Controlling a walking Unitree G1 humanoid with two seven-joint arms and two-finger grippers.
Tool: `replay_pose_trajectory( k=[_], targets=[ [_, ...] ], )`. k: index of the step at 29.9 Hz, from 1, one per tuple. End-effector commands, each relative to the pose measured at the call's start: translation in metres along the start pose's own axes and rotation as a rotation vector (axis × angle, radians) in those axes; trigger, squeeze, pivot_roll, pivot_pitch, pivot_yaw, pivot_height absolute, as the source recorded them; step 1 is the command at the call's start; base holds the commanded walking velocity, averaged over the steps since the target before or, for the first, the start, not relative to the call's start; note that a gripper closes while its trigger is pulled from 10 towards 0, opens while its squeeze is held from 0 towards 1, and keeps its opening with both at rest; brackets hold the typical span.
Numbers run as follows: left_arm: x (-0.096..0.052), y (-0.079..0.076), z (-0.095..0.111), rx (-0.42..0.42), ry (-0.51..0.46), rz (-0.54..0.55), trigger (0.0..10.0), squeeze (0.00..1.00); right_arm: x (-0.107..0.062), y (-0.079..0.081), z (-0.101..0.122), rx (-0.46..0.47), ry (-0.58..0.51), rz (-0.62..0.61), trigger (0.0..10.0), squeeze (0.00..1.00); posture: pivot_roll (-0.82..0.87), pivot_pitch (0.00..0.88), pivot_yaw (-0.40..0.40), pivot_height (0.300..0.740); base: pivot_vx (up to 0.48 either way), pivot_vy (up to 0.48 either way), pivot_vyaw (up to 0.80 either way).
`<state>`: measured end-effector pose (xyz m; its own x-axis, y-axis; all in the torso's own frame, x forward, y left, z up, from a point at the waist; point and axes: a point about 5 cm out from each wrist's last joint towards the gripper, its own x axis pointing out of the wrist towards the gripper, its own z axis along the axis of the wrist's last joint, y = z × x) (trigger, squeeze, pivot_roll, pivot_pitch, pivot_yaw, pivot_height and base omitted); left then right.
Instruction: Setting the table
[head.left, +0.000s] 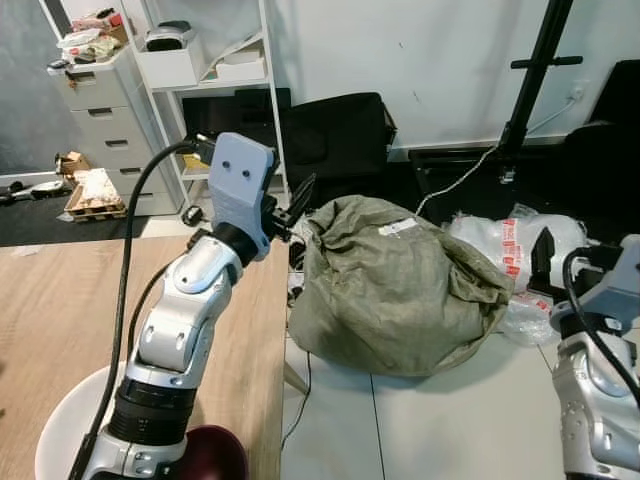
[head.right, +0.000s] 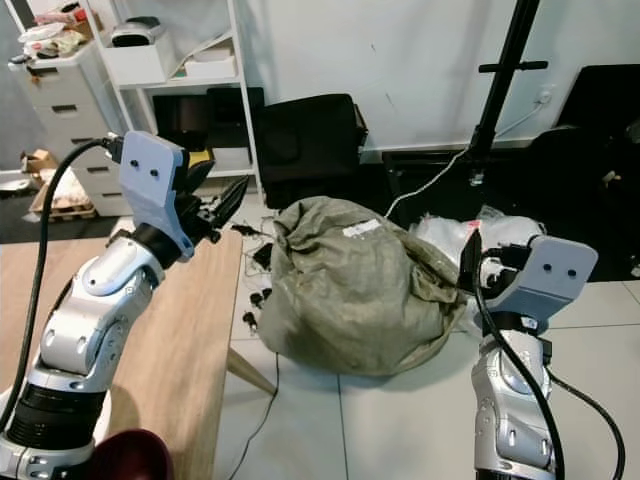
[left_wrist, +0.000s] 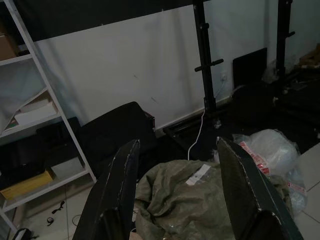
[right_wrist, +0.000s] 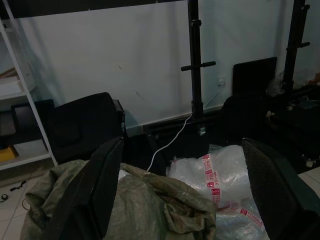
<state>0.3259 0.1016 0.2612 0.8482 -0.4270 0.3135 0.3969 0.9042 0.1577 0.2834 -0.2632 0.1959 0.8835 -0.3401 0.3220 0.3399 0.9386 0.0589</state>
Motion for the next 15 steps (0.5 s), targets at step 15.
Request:
replay_pose_trajectory(
  k=[15],
  targets=[
    [-0.0024,0.0082,-0.0062,0.002,0.018,0.036,10.0,0.0,0.0023,0.0034,-0.0021,0.002,-0.001,0.009,10.0,0.0,-0.11,0.0,0.157,0.74,0.0,0.0,0.0]
  ],
)
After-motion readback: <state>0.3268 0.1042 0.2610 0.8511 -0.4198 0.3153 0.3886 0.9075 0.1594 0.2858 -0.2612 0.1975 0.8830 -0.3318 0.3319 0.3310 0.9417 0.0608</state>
